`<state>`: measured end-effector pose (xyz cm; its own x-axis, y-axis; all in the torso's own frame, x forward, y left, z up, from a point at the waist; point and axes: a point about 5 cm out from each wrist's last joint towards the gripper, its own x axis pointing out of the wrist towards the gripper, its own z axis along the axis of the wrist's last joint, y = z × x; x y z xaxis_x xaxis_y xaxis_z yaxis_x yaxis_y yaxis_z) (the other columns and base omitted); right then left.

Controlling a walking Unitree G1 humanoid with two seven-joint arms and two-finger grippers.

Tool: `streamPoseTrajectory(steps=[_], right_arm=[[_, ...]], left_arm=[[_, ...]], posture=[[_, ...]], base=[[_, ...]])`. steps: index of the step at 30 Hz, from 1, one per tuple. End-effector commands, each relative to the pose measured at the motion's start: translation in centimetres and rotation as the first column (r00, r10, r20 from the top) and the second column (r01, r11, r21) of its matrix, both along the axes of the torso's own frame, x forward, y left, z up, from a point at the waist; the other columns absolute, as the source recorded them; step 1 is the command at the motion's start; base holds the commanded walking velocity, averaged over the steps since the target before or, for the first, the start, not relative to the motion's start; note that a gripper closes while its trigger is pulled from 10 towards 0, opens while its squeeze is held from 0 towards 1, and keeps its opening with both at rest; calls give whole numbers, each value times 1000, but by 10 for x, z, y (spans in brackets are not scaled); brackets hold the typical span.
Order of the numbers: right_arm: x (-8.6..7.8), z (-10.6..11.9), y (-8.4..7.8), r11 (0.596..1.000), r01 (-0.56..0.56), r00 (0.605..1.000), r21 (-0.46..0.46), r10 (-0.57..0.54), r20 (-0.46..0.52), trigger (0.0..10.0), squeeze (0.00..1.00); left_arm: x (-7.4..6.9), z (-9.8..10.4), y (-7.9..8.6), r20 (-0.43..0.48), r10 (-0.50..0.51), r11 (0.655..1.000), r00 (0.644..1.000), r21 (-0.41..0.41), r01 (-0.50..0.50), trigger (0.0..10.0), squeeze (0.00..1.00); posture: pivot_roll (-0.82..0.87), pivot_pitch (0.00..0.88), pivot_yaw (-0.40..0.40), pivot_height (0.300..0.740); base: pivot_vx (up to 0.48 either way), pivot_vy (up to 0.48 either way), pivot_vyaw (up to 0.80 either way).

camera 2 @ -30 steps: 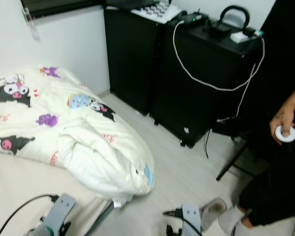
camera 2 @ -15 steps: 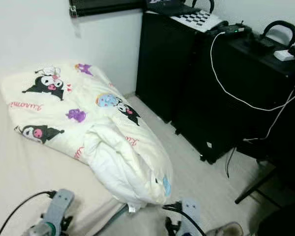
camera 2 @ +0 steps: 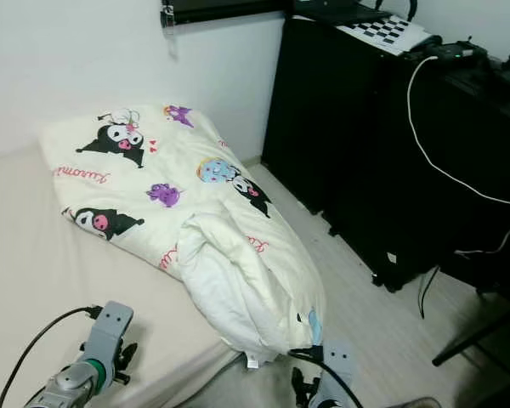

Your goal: Clean up the room

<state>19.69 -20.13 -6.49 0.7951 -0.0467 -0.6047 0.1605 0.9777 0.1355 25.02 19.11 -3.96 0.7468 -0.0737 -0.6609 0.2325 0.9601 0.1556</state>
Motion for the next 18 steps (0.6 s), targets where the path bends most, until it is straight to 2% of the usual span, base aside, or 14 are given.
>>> streamPoseTrajectory(steps=[1, 18], right_arm=[[-5, -1, -4, 1000, 24, 1000, 0, -24, -1, 10000, 0], [-1, 1, -3, 1000, 26, 1000, -4, -26, 13, 10000, 0]], left_arm=[[-8, -6, -1, -26, 6, 1000, 1000, -18, -6, 10000, 0], [-6, -4, -4, -13, 1, 999, 1000, -33, -2, 10000, 0]], posture=[[5, 74, 1, 740], [5, 74, 1, 740]], base=[[-345, 0, 0], [-418, 0, 0]])
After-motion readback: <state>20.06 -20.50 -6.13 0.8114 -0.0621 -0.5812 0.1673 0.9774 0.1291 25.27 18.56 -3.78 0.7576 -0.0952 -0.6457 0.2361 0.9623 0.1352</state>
